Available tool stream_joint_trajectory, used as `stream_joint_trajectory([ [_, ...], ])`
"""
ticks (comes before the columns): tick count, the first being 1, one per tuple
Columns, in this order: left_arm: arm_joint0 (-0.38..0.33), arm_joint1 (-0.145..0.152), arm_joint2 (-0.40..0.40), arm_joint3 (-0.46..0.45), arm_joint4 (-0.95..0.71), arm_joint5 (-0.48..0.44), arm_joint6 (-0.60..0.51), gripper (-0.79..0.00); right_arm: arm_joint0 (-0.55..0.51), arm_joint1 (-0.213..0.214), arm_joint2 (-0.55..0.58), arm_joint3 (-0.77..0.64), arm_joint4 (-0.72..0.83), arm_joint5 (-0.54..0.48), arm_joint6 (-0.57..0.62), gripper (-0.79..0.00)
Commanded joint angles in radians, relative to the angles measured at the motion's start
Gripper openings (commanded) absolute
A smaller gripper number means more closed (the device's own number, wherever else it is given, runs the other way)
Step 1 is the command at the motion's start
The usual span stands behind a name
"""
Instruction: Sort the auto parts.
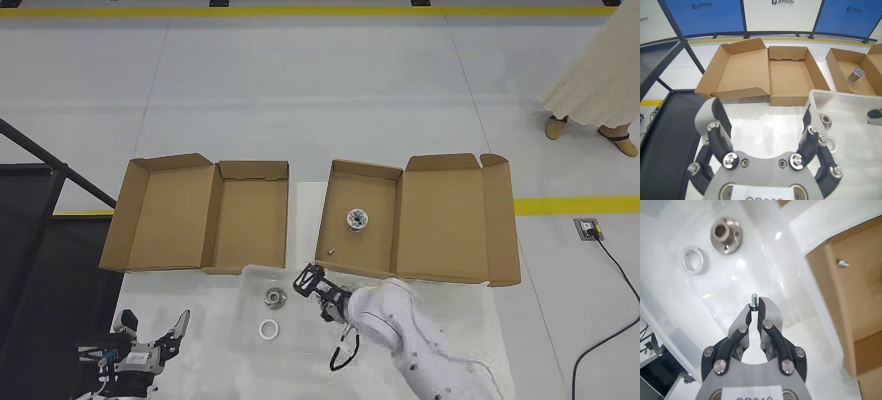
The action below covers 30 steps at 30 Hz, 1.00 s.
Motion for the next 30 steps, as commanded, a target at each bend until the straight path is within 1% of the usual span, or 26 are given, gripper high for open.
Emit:
stream_joint_trajectory([
  [1, 0.000, 0.000, 0.000, 0.000, 0.000, 0.000, 0.000, 0.000, -0.044, 0.018, 0.074, -0.054, 0.022, -0.083, -0.091, -0.785],
  [3, 0.000, 0.000, 0.000, 0.000, 0.000, 0.000, 0.000, 0.000, -0.068, 0.031, 0.120, -0.088, 0.031, -0.131, -0.147, -0.785],
  [6, 0.000, 0.000, 0.000, 0.000, 0.000, 0.000, 0.000, 0.000, -0.069, 0.041, 0.167, -0.088, 0.068, -0.197, -0.236, -0.785],
  [9, 0.000, 0.000, 0.000, 0.000, 0.000, 0.000, 0.000, 0.000, -0.046, 0.047, 0.202, -0.040, 0.111, -0.273, -0.346, -0.785],
  [14, 0.000, 0.000, 0.000, 0.000, 0.000, 0.000, 0.000, 0.000, -0.010, 0.055, 0.254, 0.073, 0.165, -0.420, -0.618, -0.785],
  [19, 0.000, 0.000, 0.000, 0.000, 0.000, 0.000, 0.000, 0.000, 0.003, 0.061, 0.273, 0.142, 0.132, -0.508, -0.850, -0.785],
  [22, 0.000, 0.000, 0.000, 0.000, 0.000, 0.000, 0.000, 0.000, 0.021, 0.064, 0.272, 0.184, 0.097, -0.566, -0.955, -0.785],
  [24, 0.000, 0.000, 0.000, 0.000, 0.000, 0.000, 0.000, 0.000, 0.036, 0.066, 0.268, 0.212, 0.063, -0.585, -0.997, -0.785],
  [26, 0.000, 0.000, 0.000, 0.000, 0.000, 0.000, 0.000, 0.000, 0.051, 0.067, 0.261, 0.230, 0.023, -0.569, -1.005, -0.785],
  [28, 0.000, 0.000, 0.000, 0.000, 0.000, 0.000, 0.000, 0.000, 0.063, 0.068, 0.253, 0.234, -0.015, -0.530, -0.983, -0.785],
  [30, 0.000, 0.000, 0.000, 0.000, 0.000, 0.000, 0.000, 0.000, 0.077, 0.069, 0.249, 0.228, -0.055, -0.464, -0.915, -0.785],
])
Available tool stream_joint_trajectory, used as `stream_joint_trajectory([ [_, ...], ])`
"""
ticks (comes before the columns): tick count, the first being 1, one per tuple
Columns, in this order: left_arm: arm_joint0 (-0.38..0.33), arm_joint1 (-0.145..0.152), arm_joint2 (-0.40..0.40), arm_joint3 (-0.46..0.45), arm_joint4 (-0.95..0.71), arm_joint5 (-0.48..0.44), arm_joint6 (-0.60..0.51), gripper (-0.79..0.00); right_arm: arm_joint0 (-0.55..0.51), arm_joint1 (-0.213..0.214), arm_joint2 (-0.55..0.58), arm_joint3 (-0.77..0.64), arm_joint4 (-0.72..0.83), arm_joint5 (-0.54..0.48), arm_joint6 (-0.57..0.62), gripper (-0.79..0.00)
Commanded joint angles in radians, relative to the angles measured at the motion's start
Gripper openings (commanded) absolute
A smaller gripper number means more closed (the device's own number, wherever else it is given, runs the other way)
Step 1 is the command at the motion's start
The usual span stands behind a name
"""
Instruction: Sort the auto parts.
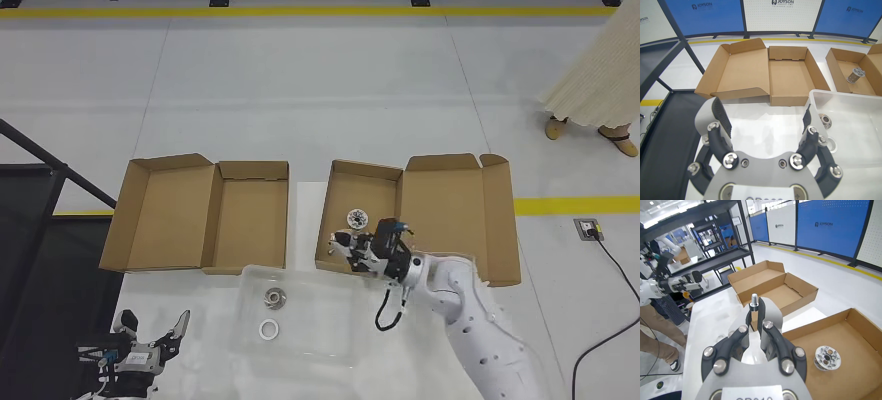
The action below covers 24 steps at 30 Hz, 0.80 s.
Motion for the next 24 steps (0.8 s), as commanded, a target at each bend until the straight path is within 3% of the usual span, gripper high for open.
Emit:
stream_joint_trajectory([
  [1, 0.000, 0.000, 0.000, 0.000, 0.000, 0.000, 0.000, 0.000, 0.011, 0.001, -0.004, -0.010, -0.027, 0.074, 0.086, -0.785],
  [8, 0.000, 0.000, 0.000, 0.000, 0.000, 0.000, 0.000, 0.000, 0.085, -0.002, -0.028, -0.016, -0.039, 0.218, 0.416, -0.785],
  [15, 0.000, 0.000, 0.000, 0.000, 0.000, 0.000, 0.000, 0.000, 0.171, 0.000, -0.063, 0.046, -0.050, 0.179, 0.621, -0.785],
  [24, 0.000, 0.000, 0.000, 0.000, 0.000, 0.000, 0.000, 0.000, 0.258, -0.021, -0.168, 0.146, -0.062, 0.210, 0.821, -0.785],
])
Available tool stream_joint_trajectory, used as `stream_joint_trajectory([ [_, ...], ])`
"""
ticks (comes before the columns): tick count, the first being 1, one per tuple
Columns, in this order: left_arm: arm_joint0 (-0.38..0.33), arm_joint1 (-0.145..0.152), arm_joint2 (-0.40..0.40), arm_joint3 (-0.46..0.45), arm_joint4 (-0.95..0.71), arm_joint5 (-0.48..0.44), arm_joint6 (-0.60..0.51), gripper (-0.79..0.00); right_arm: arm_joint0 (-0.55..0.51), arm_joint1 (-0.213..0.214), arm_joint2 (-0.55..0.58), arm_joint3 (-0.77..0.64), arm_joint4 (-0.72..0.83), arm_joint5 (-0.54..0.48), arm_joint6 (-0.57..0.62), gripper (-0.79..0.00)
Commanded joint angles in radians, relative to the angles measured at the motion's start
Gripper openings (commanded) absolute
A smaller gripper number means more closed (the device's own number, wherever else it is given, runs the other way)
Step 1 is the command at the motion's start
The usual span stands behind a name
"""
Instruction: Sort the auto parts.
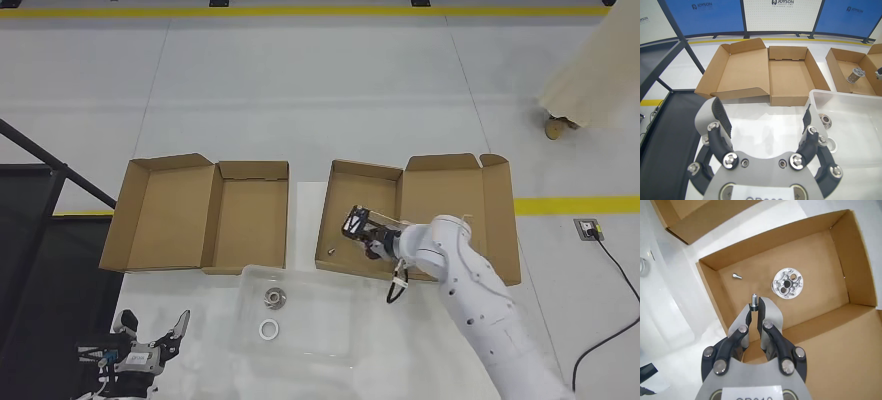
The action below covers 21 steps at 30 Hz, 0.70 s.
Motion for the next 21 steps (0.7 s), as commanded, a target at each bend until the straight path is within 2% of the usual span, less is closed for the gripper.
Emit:
stream_joint_trajectory([
  [1, 0.000, 0.000, 0.000, 0.000, 0.000, 0.000, 0.000, 0.000, 0.019, -0.008, -0.027, 0.032, 0.001, 0.017, 0.028, -0.785],
  [8, 0.000, 0.000, 0.000, 0.000, 0.000, 0.000, 0.000, 0.000, 0.090, -0.044, -0.120, 0.177, -0.011, 0.117, 0.081, -0.785],
  [21, 0.000, 0.000, 0.000, 0.000, 0.000, 0.000, 0.000, 0.000, 0.197, -0.124, -0.252, 0.417, -0.022, 0.247, 0.050, -0.785],
])
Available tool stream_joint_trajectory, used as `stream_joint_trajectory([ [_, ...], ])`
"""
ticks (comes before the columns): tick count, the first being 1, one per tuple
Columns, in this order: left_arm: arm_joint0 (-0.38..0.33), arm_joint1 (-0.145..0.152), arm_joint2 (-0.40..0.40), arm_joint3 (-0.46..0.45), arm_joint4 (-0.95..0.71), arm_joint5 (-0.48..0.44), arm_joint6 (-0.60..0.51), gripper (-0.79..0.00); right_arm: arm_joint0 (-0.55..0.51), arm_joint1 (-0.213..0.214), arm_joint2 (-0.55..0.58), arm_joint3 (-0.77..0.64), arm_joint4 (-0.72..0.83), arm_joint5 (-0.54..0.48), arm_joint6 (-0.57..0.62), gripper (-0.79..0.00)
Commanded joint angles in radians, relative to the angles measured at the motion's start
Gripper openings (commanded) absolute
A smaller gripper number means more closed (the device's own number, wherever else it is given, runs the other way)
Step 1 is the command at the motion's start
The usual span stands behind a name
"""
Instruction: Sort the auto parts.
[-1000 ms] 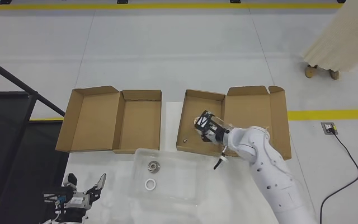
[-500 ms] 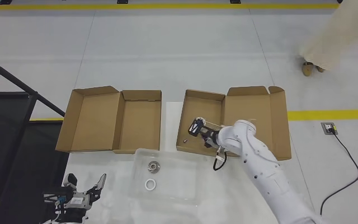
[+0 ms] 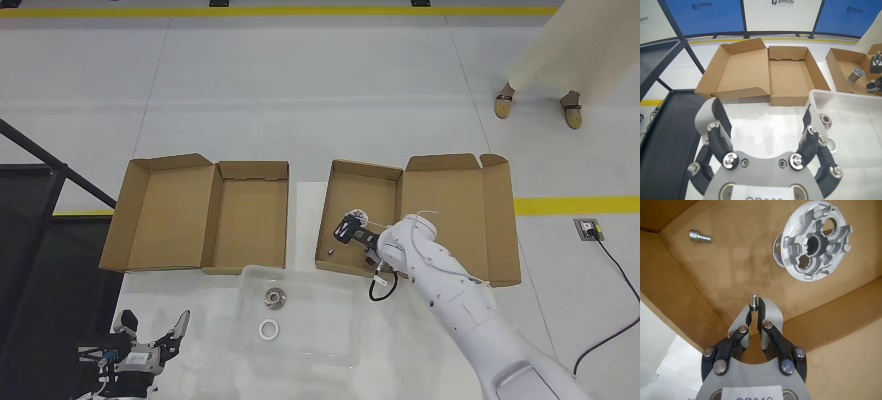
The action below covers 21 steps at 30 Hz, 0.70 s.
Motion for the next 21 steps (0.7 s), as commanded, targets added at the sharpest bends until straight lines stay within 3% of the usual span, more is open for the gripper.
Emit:
stream_joint_trajectory([
  [1, 0.000, 0.000, 0.000, 0.000, 0.000, 0.000, 0.000, 0.000, 0.012, -0.012, -0.016, 0.028, 0.000, 0.016, 0.002, -0.785],
  [4, 0.000, 0.000, 0.000, 0.000, 0.000, 0.000, 0.000, 0.000, 0.034, -0.032, -0.037, 0.074, 0.004, 0.027, -0.002, -0.785],
  [7, 0.000, 0.000, 0.000, 0.000, 0.000, 0.000, 0.000, 0.000, 0.048, -0.045, -0.048, 0.105, 0.010, 0.032, -0.011, -0.591],
  [8, 0.000, 0.000, 0.000, 0.000, 0.000, 0.000, 0.000, 0.000, 0.053, -0.049, -0.052, 0.115, 0.011, 0.033, -0.014, -0.560],
  [21, 0.000, 0.000, 0.000, 0.000, 0.000, 0.000, 0.000, 0.000, 0.099, -0.083, -0.068, 0.199, 0.016, 0.050, -0.056, -0.603],
])
